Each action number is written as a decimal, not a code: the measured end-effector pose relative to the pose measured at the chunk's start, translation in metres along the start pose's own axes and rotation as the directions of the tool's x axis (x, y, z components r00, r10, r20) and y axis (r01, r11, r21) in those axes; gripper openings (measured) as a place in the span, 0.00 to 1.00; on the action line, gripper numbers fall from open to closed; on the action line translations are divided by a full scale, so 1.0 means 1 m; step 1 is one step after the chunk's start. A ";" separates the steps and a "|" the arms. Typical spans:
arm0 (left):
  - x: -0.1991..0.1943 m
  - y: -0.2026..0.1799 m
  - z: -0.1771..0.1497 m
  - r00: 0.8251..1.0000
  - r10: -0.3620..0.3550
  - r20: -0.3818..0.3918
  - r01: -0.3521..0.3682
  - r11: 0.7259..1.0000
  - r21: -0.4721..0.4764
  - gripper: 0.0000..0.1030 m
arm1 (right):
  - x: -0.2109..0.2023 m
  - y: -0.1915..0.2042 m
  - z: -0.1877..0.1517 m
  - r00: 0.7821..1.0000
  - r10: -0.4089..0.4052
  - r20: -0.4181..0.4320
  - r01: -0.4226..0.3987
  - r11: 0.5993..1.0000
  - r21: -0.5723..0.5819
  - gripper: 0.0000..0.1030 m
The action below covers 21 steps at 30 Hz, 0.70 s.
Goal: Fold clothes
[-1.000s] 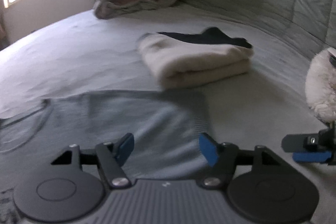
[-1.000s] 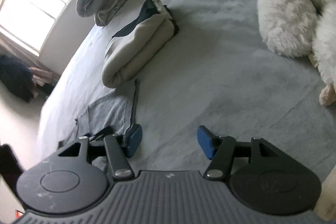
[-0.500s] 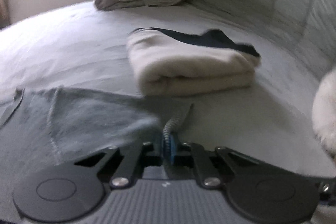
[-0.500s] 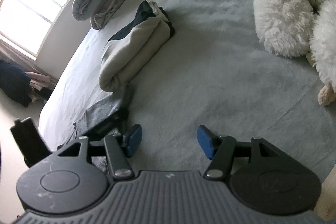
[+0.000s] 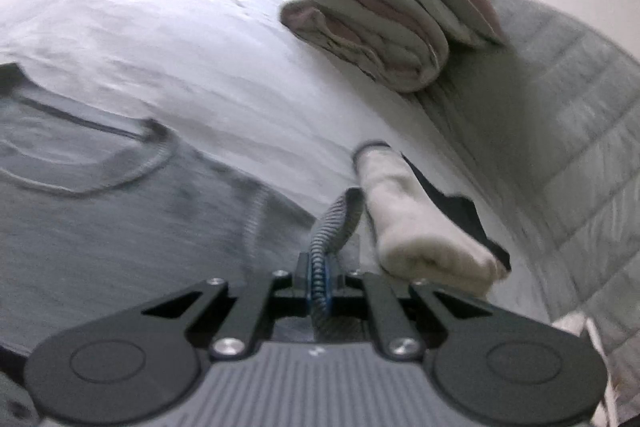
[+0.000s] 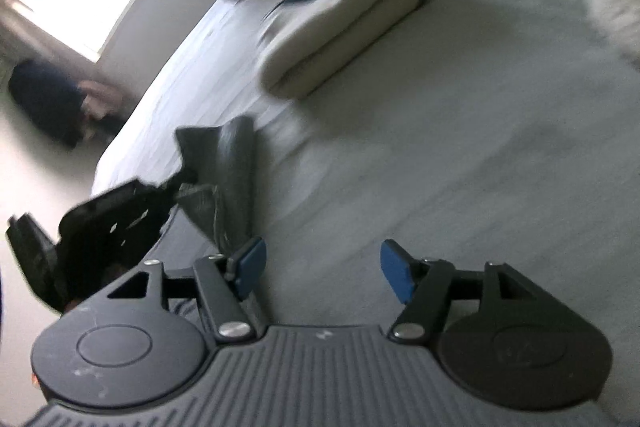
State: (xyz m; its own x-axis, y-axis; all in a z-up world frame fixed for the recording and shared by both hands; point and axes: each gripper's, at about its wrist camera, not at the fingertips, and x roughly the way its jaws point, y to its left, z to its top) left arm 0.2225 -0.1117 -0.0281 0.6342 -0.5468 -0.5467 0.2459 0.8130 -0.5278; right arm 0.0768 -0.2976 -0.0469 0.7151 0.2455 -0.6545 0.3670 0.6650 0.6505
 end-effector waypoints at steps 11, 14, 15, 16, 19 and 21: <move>-0.035 0.087 0.023 0.997 0.058 0.059 -0.052 0.994 -0.101 0.05 | 0.033 0.057 -0.033 0.978 0.158 -0.133 -0.181 0.965 -0.189 0.66; -0.037 0.106 0.022 0.996 0.072 0.052 -0.065 0.990 -0.123 0.06 | 0.038 0.071 -0.041 0.968 0.195 -0.155 -0.230 0.939 -0.256 0.66; -0.036 0.110 0.022 0.996 0.075 0.048 -0.068 0.989 -0.128 0.06 | 0.040 0.075 -0.044 0.964 0.207 -0.165 -0.247 0.928 -0.279 0.66; -0.036 0.114 0.021 0.996 0.077 0.042 -0.071 0.989 -0.132 0.06 | 0.042 0.079 -0.048 0.960 0.219 -0.175 -0.263 0.916 -0.301 0.66; -0.037 0.127 0.020 0.997 0.069 0.044 -0.061 0.985 -0.162 0.14 | 0.048 0.088 -0.057 0.950 0.228 -0.212 -0.291 0.891 -0.348 0.66; -0.038 0.134 0.020 0.997 0.056 0.056 -0.044 0.981 -0.187 0.34 | 0.053 0.091 -0.061 0.952 0.204 -0.227 -0.279 0.886 -0.371 0.66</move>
State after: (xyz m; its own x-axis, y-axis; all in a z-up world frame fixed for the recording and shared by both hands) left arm 0.2462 0.0219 -0.0645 0.6869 -0.4886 -0.5380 0.0766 0.7848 -0.6150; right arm 0.1118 -0.1809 -0.0464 0.6208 0.5300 -0.5777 -0.0948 0.7822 0.6158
